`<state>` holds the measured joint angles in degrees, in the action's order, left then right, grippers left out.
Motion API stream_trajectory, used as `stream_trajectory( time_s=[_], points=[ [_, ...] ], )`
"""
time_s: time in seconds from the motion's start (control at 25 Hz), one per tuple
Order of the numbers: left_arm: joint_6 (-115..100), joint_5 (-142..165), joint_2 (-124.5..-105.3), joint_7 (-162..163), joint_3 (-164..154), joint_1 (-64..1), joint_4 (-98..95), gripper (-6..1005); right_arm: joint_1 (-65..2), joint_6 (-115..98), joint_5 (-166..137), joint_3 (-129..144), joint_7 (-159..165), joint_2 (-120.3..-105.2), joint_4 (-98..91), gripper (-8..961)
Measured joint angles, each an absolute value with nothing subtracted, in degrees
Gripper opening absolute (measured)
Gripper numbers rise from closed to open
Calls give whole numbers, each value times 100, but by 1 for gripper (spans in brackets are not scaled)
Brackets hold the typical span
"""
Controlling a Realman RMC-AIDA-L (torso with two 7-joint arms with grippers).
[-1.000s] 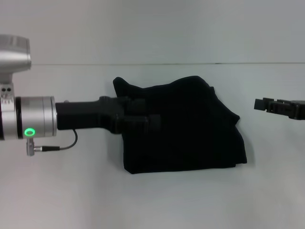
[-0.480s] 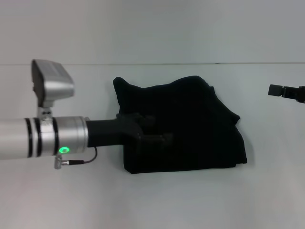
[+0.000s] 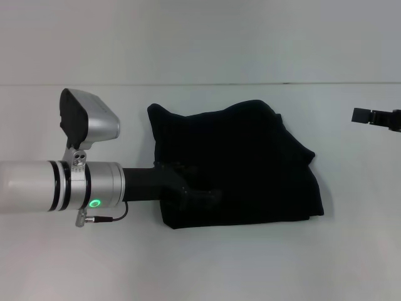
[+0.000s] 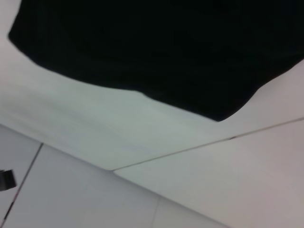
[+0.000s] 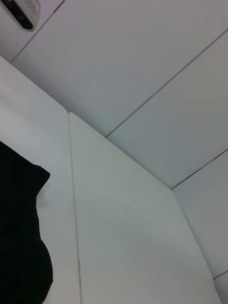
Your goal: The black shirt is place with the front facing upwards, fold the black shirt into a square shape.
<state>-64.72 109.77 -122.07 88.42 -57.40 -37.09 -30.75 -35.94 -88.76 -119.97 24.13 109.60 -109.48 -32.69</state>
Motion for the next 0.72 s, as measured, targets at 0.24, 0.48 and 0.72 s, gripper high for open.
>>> stream_trajectory(
  time_s=[0.24,0.48,0.72],
  points=[
    [-6290,10985,-12175,8837,-5774,-3700,-2954,859,-3613,-8847,-11996,2445,10959,-10968,-3269,-1],
    [-6750,10973,-12154,8827,-5731,-3691,-3056,861,-3644,-8830,-12008,2457,10913,-10997,-3269,-1],
    [-8191,10801,-12112,8755,-5323,-3691,-3376,862,-3715,-8794,-12033,2576,10800,-11023,-3270,0]
  ],
)
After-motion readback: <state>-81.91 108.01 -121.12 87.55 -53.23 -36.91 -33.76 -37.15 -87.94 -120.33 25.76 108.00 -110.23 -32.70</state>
